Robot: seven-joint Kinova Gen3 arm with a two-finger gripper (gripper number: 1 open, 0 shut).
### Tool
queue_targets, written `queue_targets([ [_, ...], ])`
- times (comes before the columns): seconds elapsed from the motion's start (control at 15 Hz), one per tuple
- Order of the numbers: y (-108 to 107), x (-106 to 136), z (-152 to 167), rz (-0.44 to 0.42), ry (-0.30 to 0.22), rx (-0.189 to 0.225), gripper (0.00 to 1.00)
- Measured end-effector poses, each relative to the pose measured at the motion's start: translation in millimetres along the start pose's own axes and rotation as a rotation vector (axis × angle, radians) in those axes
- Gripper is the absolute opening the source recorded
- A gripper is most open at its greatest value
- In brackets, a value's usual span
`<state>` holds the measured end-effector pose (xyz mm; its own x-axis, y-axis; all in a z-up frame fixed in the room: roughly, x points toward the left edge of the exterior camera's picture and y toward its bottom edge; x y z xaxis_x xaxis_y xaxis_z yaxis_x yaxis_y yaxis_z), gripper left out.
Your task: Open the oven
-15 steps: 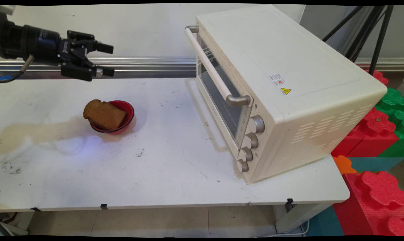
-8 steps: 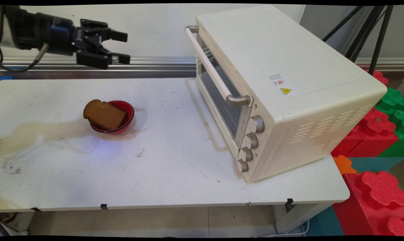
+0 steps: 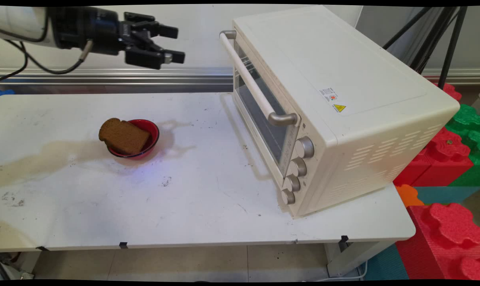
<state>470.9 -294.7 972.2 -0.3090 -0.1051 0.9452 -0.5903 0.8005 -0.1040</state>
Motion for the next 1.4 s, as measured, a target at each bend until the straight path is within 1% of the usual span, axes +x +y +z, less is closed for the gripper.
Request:
queue_targets([
  [0.2, -2.1, 5.3, 22.1, -0.004, 0.007, 0.003, 1.00],
  [0.6, -2.6, 7.9, 64.6, 0.003, 0.002, -0.004, 1.00],
  [0.93, 0.3, 6.2, 101.6, -0.024, -0.005, -0.006, 1.00],
  [1.2, 2.2, 4.1, 121.4, -0.043, -0.009, -0.009, 1.00],
  [1.4, 2.7, 2.6, 128.0, -0.049, -0.011, -0.010, 1.00],
])
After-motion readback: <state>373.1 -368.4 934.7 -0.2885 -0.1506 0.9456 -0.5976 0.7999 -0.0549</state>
